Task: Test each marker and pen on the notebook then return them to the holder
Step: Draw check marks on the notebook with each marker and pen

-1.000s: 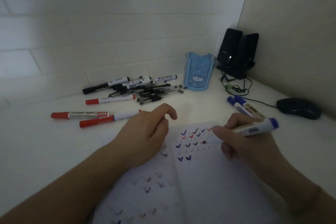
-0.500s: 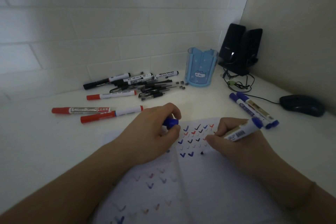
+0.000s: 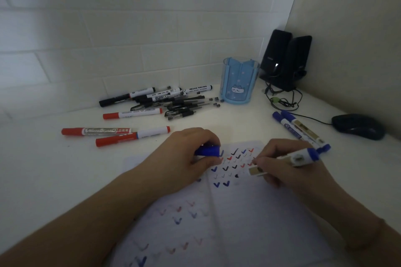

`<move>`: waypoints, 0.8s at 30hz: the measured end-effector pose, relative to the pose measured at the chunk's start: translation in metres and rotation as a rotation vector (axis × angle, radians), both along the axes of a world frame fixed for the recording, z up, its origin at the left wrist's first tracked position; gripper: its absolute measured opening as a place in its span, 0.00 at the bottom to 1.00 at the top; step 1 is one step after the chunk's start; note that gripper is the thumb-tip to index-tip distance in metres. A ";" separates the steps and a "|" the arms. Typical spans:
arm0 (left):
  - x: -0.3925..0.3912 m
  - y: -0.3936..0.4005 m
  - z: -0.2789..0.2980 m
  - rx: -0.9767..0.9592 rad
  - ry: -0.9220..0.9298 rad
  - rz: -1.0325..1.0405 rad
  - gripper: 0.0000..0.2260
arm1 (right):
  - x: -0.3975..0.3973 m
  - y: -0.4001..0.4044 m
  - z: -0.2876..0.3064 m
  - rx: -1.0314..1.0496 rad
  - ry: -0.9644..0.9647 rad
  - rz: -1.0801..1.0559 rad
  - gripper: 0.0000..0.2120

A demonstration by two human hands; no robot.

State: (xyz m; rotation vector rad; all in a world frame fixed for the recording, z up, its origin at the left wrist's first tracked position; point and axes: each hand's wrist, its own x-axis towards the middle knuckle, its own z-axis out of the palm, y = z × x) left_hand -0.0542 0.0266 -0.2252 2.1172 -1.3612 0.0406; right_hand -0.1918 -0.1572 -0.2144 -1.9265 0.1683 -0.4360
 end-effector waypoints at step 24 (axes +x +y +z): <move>-0.006 0.001 0.004 -0.054 -0.006 -0.021 0.09 | -0.005 -0.002 0.008 0.194 -0.173 0.052 0.14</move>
